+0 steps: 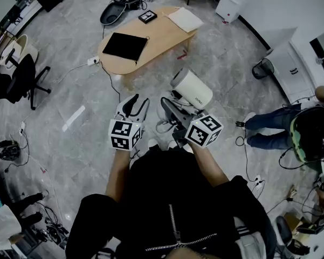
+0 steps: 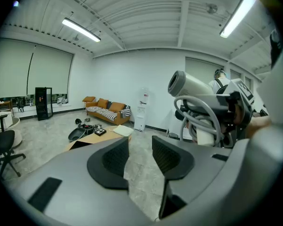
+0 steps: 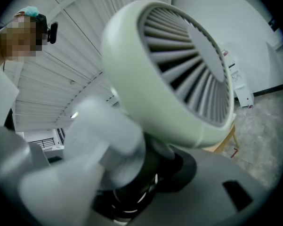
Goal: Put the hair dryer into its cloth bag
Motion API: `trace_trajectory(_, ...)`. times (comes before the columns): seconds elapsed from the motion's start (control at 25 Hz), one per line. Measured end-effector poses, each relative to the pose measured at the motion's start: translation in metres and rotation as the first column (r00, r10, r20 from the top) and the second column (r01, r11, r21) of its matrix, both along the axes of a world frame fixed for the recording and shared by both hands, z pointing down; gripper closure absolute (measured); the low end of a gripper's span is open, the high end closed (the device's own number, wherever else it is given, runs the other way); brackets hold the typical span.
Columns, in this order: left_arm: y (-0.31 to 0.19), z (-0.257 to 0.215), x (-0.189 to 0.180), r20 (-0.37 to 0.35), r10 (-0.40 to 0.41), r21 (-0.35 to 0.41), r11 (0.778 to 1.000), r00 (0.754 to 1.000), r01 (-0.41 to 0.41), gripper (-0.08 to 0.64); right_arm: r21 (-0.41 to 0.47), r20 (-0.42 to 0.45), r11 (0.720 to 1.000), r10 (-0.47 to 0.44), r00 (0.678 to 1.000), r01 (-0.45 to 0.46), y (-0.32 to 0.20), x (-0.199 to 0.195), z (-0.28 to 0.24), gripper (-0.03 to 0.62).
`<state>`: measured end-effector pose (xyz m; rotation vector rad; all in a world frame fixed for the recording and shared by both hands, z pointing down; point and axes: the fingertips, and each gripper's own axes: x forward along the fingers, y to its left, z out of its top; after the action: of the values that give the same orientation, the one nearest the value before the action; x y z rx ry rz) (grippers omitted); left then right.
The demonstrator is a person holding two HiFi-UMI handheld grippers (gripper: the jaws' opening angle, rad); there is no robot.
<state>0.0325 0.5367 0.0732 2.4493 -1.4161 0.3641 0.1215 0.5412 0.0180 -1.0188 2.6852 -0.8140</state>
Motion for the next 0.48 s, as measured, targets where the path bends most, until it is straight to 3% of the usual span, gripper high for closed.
trace_trajectory(0.36,-0.003,0.003,-0.007,0.003,0.000,-0.012,1.000,1.000,0.000,0.396,-0.006,-0.041,1.000,-0.002,0.999,0.002,-0.005,-0.002,0.003,0.370)
trace_trajectory(0.48,-0.003,0.005,-0.011,0.006,0.005,-0.022,1.000,1.000,-0.005,0.440,-0.004,-0.063,1.000,-0.005,0.998,0.005,-0.006,-0.004,0.006,0.371)
